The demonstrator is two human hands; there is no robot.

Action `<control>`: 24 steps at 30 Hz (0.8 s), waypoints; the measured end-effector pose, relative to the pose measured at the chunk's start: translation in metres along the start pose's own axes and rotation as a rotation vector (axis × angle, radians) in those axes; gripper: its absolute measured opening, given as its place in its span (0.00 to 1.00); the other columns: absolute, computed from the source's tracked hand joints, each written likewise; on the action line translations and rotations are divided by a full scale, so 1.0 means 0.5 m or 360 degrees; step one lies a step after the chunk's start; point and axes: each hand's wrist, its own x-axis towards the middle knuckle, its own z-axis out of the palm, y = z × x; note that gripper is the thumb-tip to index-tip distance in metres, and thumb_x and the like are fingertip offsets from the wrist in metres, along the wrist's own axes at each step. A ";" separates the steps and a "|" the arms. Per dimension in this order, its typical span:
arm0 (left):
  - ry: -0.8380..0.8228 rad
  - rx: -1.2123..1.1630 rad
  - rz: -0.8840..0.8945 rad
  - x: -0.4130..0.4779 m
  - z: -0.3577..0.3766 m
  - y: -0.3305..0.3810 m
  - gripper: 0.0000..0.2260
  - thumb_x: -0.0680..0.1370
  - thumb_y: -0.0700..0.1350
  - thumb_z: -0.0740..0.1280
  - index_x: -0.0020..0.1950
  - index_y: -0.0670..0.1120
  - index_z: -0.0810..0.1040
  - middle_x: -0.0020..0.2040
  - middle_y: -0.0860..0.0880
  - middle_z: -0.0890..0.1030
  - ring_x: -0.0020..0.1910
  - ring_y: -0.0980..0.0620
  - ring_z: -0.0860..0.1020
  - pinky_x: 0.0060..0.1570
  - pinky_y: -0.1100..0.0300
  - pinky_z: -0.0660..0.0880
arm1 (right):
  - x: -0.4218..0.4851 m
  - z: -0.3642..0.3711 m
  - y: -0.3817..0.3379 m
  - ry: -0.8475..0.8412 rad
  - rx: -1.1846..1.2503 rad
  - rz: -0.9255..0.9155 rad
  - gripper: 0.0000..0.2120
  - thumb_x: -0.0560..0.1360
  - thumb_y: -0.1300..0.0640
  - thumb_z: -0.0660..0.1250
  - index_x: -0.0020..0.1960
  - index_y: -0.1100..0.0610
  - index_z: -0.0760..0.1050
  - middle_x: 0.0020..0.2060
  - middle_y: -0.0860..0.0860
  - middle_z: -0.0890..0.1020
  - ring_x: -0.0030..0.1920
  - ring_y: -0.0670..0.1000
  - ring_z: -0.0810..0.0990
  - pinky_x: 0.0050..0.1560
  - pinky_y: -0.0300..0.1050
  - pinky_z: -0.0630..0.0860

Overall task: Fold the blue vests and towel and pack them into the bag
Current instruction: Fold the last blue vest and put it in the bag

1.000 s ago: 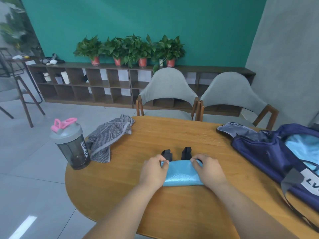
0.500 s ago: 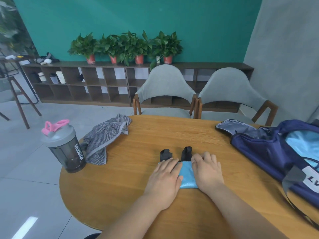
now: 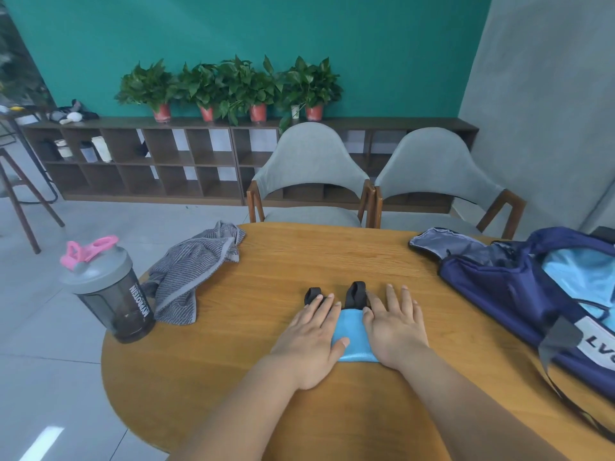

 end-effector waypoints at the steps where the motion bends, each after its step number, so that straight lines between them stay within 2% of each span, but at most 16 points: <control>1: 0.0014 -0.0017 0.0011 0.001 0.000 -0.004 0.32 0.86 0.64 0.43 0.85 0.52 0.36 0.84 0.56 0.33 0.81 0.59 0.30 0.83 0.51 0.39 | -0.002 0.000 -0.004 0.0031 -0.0007 0.0025 0.29 0.85 0.42 0.39 0.85 0.45 0.44 0.84 0.54 0.41 0.83 0.60 0.34 0.82 0.60 0.40; 3: 0.0111 -0.0085 0.0020 -0.006 0.004 -0.006 0.32 0.86 0.65 0.45 0.86 0.53 0.38 0.84 0.58 0.35 0.81 0.61 0.31 0.83 0.53 0.41 | -0.014 0.001 -0.009 0.0222 -0.0059 0.0026 0.29 0.86 0.43 0.44 0.85 0.48 0.47 0.85 0.56 0.46 0.83 0.61 0.39 0.83 0.60 0.45; 4: 0.0202 -0.0112 0.0019 -0.011 0.007 -0.008 0.32 0.86 0.65 0.45 0.86 0.54 0.39 0.84 0.59 0.36 0.81 0.62 0.32 0.83 0.54 0.41 | -0.019 0.001 -0.012 0.0372 -0.0090 -0.0033 0.29 0.86 0.44 0.48 0.85 0.50 0.51 0.84 0.56 0.50 0.84 0.61 0.44 0.82 0.60 0.49; 6: 0.0393 -0.0151 0.0013 -0.017 0.011 -0.013 0.31 0.86 0.64 0.47 0.87 0.54 0.44 0.85 0.60 0.42 0.81 0.64 0.34 0.83 0.55 0.43 | -0.024 -0.003 -0.013 0.0618 -0.0118 -0.0267 0.27 0.85 0.47 0.57 0.81 0.53 0.63 0.82 0.56 0.62 0.83 0.60 0.54 0.80 0.59 0.59; 8: 0.0584 -0.0164 0.0007 -0.018 0.016 -0.021 0.30 0.86 0.63 0.49 0.86 0.54 0.52 0.85 0.60 0.50 0.82 0.63 0.39 0.83 0.55 0.47 | -0.024 -0.005 -0.013 0.0748 -0.0057 -0.0567 0.22 0.84 0.49 0.61 0.76 0.52 0.72 0.78 0.51 0.69 0.81 0.56 0.60 0.76 0.56 0.66; 10: 0.0715 -0.0162 -0.0017 -0.019 0.021 -0.025 0.29 0.85 0.63 0.51 0.85 0.54 0.58 0.84 0.59 0.58 0.83 0.61 0.46 0.82 0.54 0.53 | -0.022 -0.020 -0.020 0.0667 0.0102 -0.0711 0.20 0.85 0.48 0.59 0.76 0.49 0.72 0.76 0.46 0.71 0.80 0.51 0.61 0.75 0.52 0.66; 12: 0.0777 -0.0198 -0.0030 -0.020 0.024 -0.026 0.29 0.84 0.63 0.53 0.83 0.54 0.62 0.82 0.58 0.63 0.83 0.59 0.53 0.81 0.53 0.57 | -0.013 -0.036 -0.030 0.0435 0.0219 -0.0775 0.20 0.86 0.48 0.57 0.77 0.48 0.71 0.75 0.43 0.72 0.80 0.48 0.62 0.77 0.50 0.64; 14: 0.0821 -0.0240 -0.0046 -0.024 0.026 -0.025 0.29 0.84 0.63 0.55 0.82 0.53 0.64 0.80 0.57 0.65 0.81 0.57 0.58 0.80 0.54 0.59 | -0.002 -0.040 -0.035 0.0210 0.0182 -0.0836 0.20 0.87 0.47 0.54 0.76 0.46 0.71 0.73 0.44 0.75 0.77 0.49 0.67 0.75 0.50 0.66; 17: 0.0850 -0.0275 -0.0068 -0.027 0.021 -0.025 0.29 0.83 0.62 0.56 0.82 0.52 0.65 0.77 0.57 0.66 0.77 0.56 0.62 0.78 0.56 0.61 | 0.011 -0.053 -0.027 -0.0138 0.0192 -0.0734 0.18 0.86 0.43 0.53 0.74 0.41 0.71 0.67 0.46 0.77 0.68 0.52 0.74 0.68 0.51 0.70; 21: 0.0849 -0.0327 -0.0120 -0.024 0.020 -0.029 0.29 0.82 0.62 0.56 0.81 0.52 0.65 0.74 0.56 0.67 0.75 0.55 0.64 0.76 0.54 0.64 | 0.015 -0.082 0.002 -0.0014 -0.0098 -0.0574 0.20 0.84 0.35 0.54 0.68 0.39 0.76 0.62 0.44 0.79 0.64 0.52 0.76 0.64 0.53 0.69; 24: 0.0817 -0.0373 -0.0171 -0.022 0.021 -0.030 0.28 0.83 0.63 0.57 0.81 0.54 0.64 0.73 0.58 0.66 0.73 0.57 0.66 0.75 0.55 0.66 | 0.011 -0.090 0.026 0.0019 -0.0176 -0.0501 0.23 0.81 0.29 0.52 0.59 0.40 0.78 0.53 0.41 0.80 0.55 0.49 0.77 0.60 0.53 0.68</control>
